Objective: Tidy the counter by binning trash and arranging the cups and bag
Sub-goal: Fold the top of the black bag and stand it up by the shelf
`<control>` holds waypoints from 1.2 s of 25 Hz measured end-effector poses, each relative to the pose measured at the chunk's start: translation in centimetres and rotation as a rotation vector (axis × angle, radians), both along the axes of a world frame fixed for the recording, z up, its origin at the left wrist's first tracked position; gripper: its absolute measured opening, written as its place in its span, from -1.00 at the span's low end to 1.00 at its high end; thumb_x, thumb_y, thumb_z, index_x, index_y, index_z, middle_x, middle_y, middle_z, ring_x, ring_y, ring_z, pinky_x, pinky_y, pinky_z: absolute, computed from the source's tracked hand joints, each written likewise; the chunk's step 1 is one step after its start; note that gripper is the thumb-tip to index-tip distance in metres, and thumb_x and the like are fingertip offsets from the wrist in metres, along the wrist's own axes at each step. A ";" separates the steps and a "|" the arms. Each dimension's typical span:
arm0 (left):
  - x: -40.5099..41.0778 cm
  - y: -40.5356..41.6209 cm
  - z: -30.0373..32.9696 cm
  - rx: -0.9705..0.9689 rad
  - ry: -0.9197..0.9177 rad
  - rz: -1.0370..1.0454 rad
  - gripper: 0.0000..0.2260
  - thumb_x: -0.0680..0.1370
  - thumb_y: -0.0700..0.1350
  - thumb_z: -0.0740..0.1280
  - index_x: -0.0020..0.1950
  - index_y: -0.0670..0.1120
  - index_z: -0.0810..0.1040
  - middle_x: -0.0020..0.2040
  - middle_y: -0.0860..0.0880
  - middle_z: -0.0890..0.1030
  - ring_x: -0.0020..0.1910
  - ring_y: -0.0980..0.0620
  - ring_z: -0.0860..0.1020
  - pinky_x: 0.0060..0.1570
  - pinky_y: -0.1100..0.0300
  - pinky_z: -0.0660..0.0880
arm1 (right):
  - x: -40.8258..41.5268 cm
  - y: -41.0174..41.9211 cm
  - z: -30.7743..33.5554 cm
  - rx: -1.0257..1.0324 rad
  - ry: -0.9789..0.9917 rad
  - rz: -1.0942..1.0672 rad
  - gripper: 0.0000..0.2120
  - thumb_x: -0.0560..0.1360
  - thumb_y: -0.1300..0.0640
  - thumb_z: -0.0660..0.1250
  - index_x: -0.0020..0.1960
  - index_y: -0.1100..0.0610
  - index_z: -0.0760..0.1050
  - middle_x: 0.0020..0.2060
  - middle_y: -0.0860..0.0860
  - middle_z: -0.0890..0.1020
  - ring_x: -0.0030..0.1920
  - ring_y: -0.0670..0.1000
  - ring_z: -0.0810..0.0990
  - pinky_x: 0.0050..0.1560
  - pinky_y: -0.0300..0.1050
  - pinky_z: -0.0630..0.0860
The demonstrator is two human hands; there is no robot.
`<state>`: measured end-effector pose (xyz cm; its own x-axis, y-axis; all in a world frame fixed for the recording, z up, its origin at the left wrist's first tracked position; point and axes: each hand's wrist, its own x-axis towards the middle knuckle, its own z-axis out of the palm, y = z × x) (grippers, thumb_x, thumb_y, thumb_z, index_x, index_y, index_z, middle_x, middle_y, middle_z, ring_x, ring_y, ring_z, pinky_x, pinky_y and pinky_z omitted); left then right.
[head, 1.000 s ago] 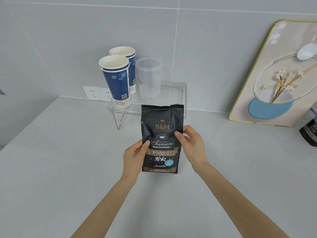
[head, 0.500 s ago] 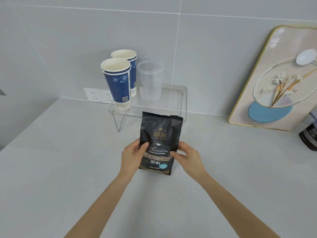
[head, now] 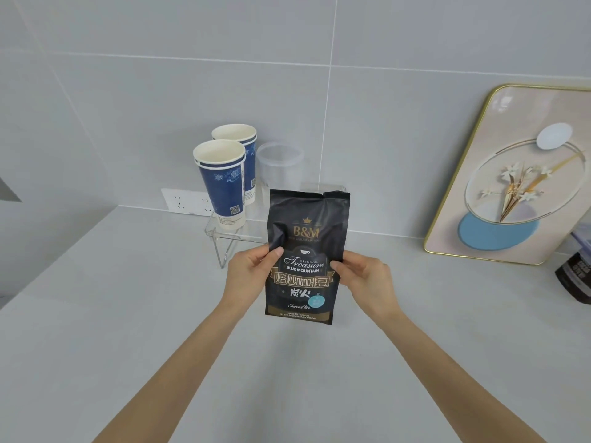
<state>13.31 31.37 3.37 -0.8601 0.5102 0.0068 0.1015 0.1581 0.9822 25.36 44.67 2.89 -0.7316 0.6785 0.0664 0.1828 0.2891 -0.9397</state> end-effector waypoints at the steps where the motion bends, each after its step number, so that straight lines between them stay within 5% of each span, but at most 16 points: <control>1: -0.2 0.2 1.1 -0.016 0.041 -0.009 -0.86 0.51 -0.14 0.28 -0.13 -0.18 0.58 -0.08 -0.10 0.64 -0.25 0.16 0.57 -0.14 0.21 0.54 | -0.1 0.3 0.9 0.001 0.017 -0.003 -0.84 0.50 0.26 0.28 0.02 0.20 0.60 -0.16 0.02 0.67 -0.12 0.05 0.64 0.05 0.14 0.60; 4: -1.1 1.2 4.4 -0.072 0.200 -0.049 -0.86 0.50 -0.13 0.29 -0.24 -0.14 0.52 -0.12 -0.09 0.64 -0.14 -0.02 0.57 0.01 -0.07 0.54 | -0.6 1.4 3.6 -0.017 0.062 -0.002 -0.82 0.51 0.28 0.26 0.06 0.26 0.57 -0.12 0.02 0.64 -0.14 0.04 0.60 0.03 0.05 0.60; 11: -5.0 4.9 10.3 0.014 0.411 -0.072 -0.77 0.51 -0.14 0.29 -0.11 -0.31 0.59 -0.12 -0.14 0.67 -0.15 -0.08 0.61 0.03 -0.21 0.55 | -4.1 5.0 10.0 0.045 0.163 -0.061 -0.82 0.50 0.25 0.28 0.05 0.20 0.59 -0.14 0.02 0.64 -0.15 0.03 0.59 0.05 0.05 0.60; 15: -6.8 7.7 11.4 0.060 0.397 -0.019 -0.78 0.52 -0.15 0.28 -0.11 -0.30 0.60 -0.16 -0.08 0.64 -0.28 0.12 0.57 0.01 -0.08 0.54 | -6.6 7.3 11.1 0.103 0.182 -0.104 -0.84 0.50 0.22 0.28 0.00 0.18 0.61 -0.17 0.05 0.65 -0.13 0.07 0.61 0.08 0.19 0.57; 18: -8.1 9.2 10.8 0.063 0.378 -0.013 -0.79 0.52 -0.14 0.28 -0.10 -0.28 0.61 -0.17 -0.07 0.65 -0.39 0.35 0.55 -0.18 0.27 0.53 | -8.0 8.6 10.3 0.116 0.169 -0.121 -0.85 0.50 0.22 0.28 -0.07 0.21 0.62 -0.21 0.09 0.66 -0.13 0.15 0.62 0.07 0.26 0.55; 20: -8.8 10.0 10.2 0.032 0.390 -0.004 -0.78 0.52 -0.15 0.28 -0.07 -0.29 0.61 -0.20 -0.05 0.64 -0.39 0.31 0.55 -0.32 0.45 0.42 | -8.8 9.2 9.4 0.100 0.166 -0.133 -0.85 0.50 0.22 0.28 -0.10 0.25 0.61 -0.22 0.13 0.67 -0.11 0.22 0.62 0.06 0.29 0.54; 24: -9.6 11.5 8.7 0.004 0.380 0.009 -0.78 0.52 -0.15 0.27 -0.03 -0.28 0.61 -0.12 -0.06 0.63 -0.26 0.13 0.54 -0.37 0.56 0.38 | -9.9 10.2 7.6 0.038 0.175 -0.143 -0.84 0.51 0.22 0.27 -0.08 0.27 0.60 -0.22 0.08 0.65 -0.17 0.09 0.59 0.07 0.28 0.55; 30: -10.2 13.7 5.9 0.013 0.302 0.019 -0.78 0.52 -0.17 0.26 -0.03 -0.32 0.58 -0.13 -0.04 0.59 -0.27 0.17 0.50 -0.40 0.60 0.39 | -11.0 12.0 5.6 0.078 0.119 -0.169 -0.83 0.52 0.23 0.25 -0.02 0.26 0.60 -0.13 0.16 0.70 -0.16 0.06 0.59 0.03 0.20 0.58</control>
